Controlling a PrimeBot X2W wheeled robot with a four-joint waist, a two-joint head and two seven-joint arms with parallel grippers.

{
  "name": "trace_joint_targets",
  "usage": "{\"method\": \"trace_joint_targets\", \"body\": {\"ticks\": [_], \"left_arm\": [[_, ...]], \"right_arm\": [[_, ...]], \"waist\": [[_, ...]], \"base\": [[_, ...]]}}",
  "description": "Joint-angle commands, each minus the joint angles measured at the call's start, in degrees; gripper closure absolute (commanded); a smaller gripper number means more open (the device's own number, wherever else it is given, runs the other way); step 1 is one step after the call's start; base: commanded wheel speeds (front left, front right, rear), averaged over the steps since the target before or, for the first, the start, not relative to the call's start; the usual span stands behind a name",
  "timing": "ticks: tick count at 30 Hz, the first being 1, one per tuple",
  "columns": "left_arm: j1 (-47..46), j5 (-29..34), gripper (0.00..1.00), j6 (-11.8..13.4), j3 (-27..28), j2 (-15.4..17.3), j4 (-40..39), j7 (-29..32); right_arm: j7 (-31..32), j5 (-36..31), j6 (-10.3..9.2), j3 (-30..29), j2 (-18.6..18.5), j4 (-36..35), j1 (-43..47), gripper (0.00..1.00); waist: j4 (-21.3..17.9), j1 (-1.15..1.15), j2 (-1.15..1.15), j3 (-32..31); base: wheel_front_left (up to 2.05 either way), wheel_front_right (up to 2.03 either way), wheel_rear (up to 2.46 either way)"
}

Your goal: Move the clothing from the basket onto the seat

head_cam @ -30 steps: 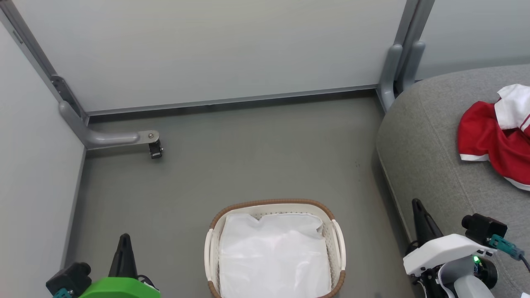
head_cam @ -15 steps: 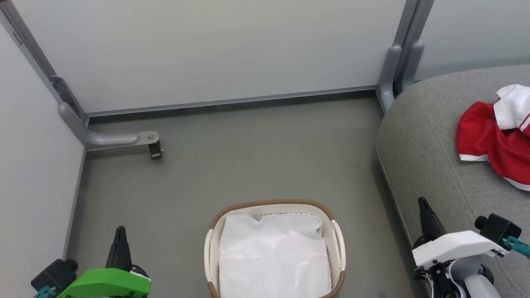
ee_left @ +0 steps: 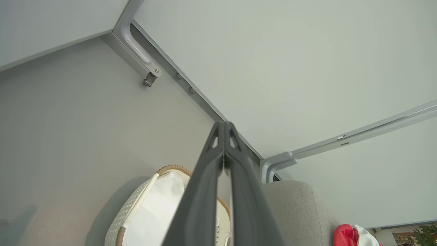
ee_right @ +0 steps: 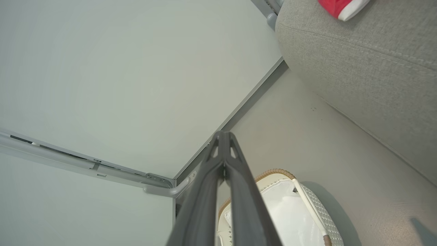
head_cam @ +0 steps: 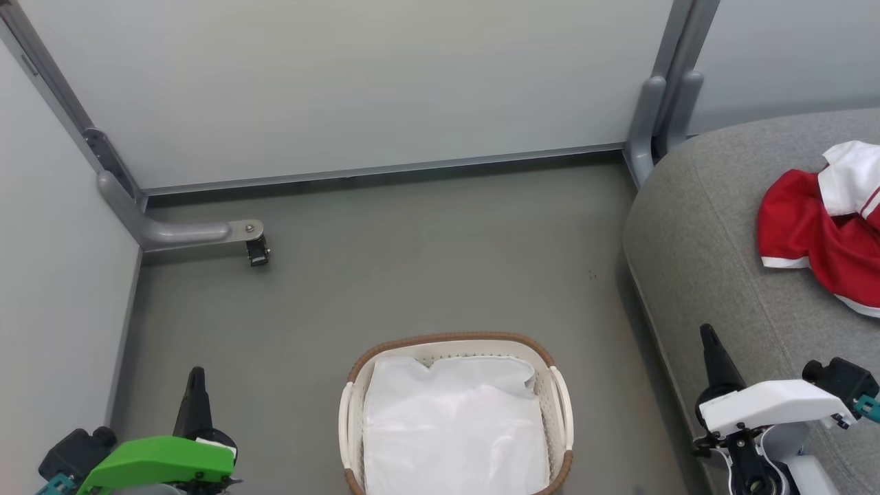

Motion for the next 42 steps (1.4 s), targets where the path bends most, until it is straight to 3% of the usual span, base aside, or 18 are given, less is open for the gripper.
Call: {"method": "trace_joint_targets", "body": {"ticks": [1,42], "left_arm": [[-1.58,-1.80,1.00,-0.35,0.37,0.28,-0.94,0.41],[-3.90,-23.83,1.00,-1.59,2.53,0.43,-2.13,6.46]], "right_arm": [[0.48,1.86,-0.03,-0.35,-0.32,-0.94,-0.30,1.00],[6.45,24.23,-0.05,-2.86,-0.46,-3.62,0.21,1.00]], "waist": [[-0.01,0.00,0.00,-0.02],[-0.22,0.00,0.00,-0.48]], "base": [[0.00,0.00,0.00],[0.00,0.00,0.00]]}}
